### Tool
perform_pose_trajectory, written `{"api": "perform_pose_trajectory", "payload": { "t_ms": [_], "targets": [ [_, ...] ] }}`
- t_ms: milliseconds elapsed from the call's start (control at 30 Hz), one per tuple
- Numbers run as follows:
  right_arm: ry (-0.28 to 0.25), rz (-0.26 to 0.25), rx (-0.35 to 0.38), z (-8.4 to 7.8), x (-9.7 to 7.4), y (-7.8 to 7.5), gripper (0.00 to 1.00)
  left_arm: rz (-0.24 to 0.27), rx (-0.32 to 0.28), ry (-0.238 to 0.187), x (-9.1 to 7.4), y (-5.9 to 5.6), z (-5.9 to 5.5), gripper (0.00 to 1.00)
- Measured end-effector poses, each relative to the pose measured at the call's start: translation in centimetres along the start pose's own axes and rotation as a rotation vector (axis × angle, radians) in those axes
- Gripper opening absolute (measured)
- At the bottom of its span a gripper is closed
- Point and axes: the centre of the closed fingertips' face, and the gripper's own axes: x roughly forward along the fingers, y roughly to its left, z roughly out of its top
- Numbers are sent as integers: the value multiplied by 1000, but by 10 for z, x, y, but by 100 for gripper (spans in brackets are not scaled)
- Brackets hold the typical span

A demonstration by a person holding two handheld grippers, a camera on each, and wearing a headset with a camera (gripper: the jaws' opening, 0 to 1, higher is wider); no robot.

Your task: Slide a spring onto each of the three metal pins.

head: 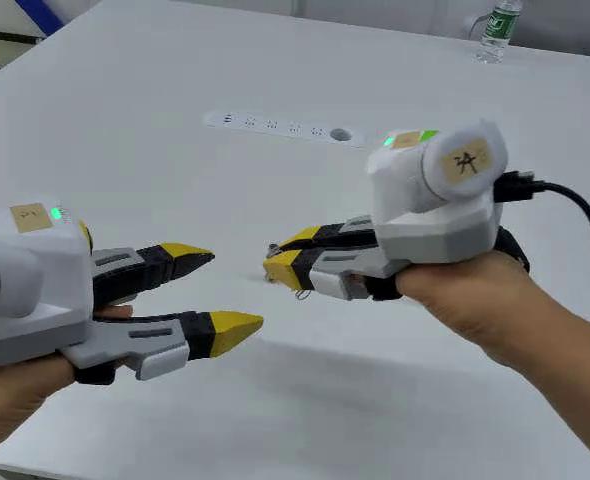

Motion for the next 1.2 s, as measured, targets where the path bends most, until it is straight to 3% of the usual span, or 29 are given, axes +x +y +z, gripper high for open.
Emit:
{"api": "perform_pose_trajectory", "payload": {
  "t_ms": [233,533,667,967,1200],
  "targets": [
    [-95,17,45,24,-10,10,12,-48,-1,-36,17,-13,20,49],
    [-130,30,38,33,-9,19,12,-62,-48,-89,21,-16,36,39],
    [-133,37,34,34,-8,21,12,-59,-49,-93,20,-14,37,31],
    [-139,37,26,36,-9,23,12,-51,11,-88,16,-13,34,13],
    [-129,32,4,36,-13,23,12,-47,36,-88,16,-11,34,12]
  ]
}}
